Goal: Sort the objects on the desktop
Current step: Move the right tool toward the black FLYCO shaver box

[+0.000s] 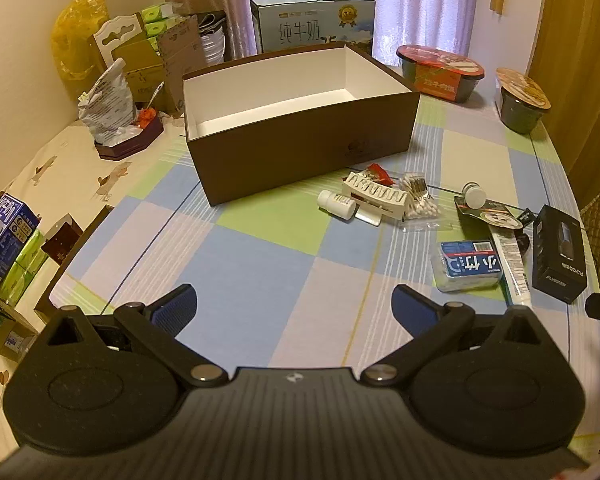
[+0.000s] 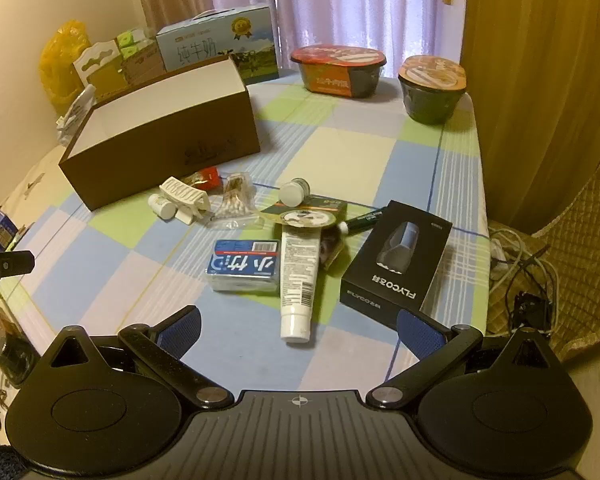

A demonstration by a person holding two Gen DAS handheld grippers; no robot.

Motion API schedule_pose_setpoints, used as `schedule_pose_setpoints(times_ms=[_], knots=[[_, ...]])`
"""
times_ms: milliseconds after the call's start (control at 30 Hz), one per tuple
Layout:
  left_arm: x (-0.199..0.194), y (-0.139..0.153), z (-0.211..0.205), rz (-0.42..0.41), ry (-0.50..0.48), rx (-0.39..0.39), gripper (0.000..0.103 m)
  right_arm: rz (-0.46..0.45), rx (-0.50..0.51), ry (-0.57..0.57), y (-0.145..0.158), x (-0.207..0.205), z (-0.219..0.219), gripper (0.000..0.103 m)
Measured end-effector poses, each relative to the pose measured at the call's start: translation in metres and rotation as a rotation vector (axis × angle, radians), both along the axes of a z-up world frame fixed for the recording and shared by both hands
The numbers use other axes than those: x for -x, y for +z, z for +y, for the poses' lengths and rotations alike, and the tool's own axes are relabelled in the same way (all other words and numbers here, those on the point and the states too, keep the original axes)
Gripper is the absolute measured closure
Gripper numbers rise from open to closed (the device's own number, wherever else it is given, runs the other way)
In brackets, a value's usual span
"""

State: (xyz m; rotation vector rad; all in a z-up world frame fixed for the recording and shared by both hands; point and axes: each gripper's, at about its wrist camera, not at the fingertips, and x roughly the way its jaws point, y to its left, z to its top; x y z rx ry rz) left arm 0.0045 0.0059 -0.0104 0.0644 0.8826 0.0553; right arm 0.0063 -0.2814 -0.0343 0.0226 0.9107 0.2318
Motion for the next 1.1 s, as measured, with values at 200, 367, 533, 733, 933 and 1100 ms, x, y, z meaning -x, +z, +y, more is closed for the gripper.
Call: schedule_pose_setpoints(times_ms=[200, 367, 533, 733, 933, 1100], knots=[[0.0007, 0.0, -0.0012, 0.003, -0.002, -0.001, 0.001, 0.002, 0.0, -0.001, -0.0005, 0.0006, -0.0001, 0.002], [0.0011, -0.0004, -0.0011, 0.007, 0.0, -0.001, 0.001, 0.002, -0.001, 0.001, -0.0007, 0.0009, -0.0003, 0.002], [0.0014, -0.0013, -0.0004, 0.008, 0.003, -0.002, 0.001, 0.002, -0.002, 0.001, -0.0014, 0.001, -0.0004, 0.002], [0.0003, -0.0034, 0.0005, 0.014, 0.006, -0.003, 0.001, 0.009, -0.004, -0.001, -0.0052, 0.0029, -0.0012, 0.002], [-0.0013, -0.005, -0.0003, 0.02, 0.006, -0.004, 0.001, 0.017, -0.003, -0.005, -0.0061, -0.0001, -0.0021, 0.002], [-0.0045, -0.0075, -0.0011, 0.028, 0.005, -0.005, 0.001, 0.024, -0.001, -0.011, -0.0083, -0.0024, -0.0034, 0.002]])
